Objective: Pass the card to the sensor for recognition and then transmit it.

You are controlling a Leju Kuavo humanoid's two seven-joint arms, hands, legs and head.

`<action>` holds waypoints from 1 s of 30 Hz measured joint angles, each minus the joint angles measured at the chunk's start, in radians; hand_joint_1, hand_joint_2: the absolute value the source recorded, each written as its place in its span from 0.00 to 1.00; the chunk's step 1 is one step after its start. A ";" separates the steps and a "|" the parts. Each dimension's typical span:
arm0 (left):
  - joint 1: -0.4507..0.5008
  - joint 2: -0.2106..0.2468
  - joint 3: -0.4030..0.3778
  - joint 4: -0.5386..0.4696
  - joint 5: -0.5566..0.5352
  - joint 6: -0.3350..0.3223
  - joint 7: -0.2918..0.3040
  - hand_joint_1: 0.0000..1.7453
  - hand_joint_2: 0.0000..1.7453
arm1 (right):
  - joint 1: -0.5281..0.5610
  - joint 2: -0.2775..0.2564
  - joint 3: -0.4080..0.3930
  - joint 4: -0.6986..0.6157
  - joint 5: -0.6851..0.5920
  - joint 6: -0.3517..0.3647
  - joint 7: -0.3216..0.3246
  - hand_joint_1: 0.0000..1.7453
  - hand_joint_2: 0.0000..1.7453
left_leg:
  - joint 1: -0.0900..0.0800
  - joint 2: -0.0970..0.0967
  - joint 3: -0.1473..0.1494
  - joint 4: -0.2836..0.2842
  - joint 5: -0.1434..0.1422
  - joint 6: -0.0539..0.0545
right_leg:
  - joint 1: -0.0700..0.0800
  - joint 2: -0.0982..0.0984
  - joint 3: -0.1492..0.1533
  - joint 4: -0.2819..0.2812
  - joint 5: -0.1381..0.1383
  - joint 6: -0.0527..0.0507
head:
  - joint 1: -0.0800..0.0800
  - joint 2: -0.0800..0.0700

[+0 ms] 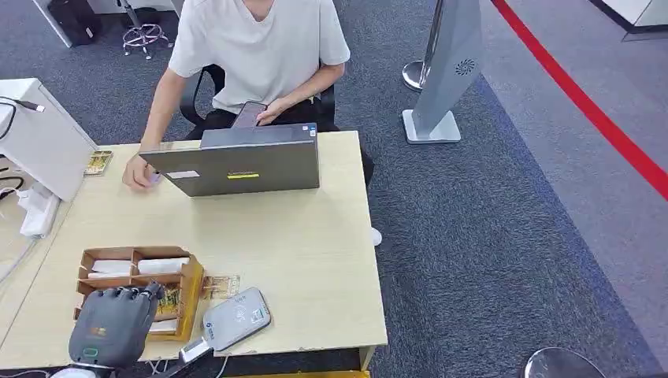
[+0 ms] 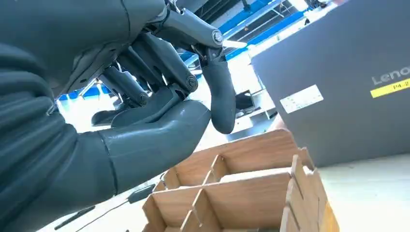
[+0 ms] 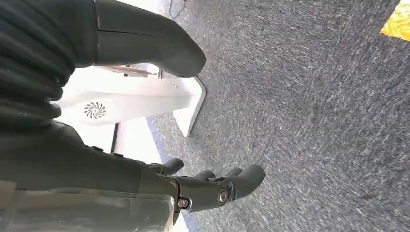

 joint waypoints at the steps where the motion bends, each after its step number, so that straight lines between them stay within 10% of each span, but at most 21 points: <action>1: 0.006 0.007 -0.003 -0.005 -0.001 -0.001 0.001 1.00 1.00 | 0.000 0.000 -0.003 0.000 0.000 0.000 0.001 0.00 1.00 | 0.000 0.000 0.000 0.000 0.000 0.000 | 0.000 0.000 0.000 0.000 0.000 0.000 | 0.000 0.000; 16: 0.101 0.102 -0.018 -0.064 0.003 -0.015 0.087 1.00 1.00 | 0.000 0.003 -0.027 0.000 -0.003 -0.003 0.011 0.00 1.00 | 0.000 0.000 0.000 0.000 0.000 0.000 | 0.000 0.000 0.000 0.000 0.000 0.000 | 0.000 0.000; 17: 0.110 0.108 -0.018 -0.069 0.004 -0.013 0.095 0.27 1.00 | 0.000 0.003 -0.029 0.000 -0.003 -0.003 0.011 0.00 1.00 | 0.000 0.000 0.000 0.000 0.000 0.000 | 0.000 0.000 0.000 0.000 0.000 0.000 | 0.000 0.000; 18: 0.119 0.113 -0.018 -0.077 0.005 -0.009 0.104 0.00 1.00 | 0.000 0.005 -0.031 0.000 -0.003 -0.005 0.009 0.00 1.00 | 0.000 0.000 0.000 0.000 0.000 0.000 | 0.000 0.000 0.000 0.000 0.000 0.000 | 0.000 0.000; 30: 0.187 0.153 -0.018 -0.148 0.008 -0.003 0.148 0.00 1.00 | 0.000 0.010 -0.043 0.000 -0.004 -0.015 0.007 0.00 1.00 | 0.000 0.000 -0.001 0.000 0.000 0.000 | 0.000 0.000 0.000 0.000 0.000 0.000 | 0.000 0.000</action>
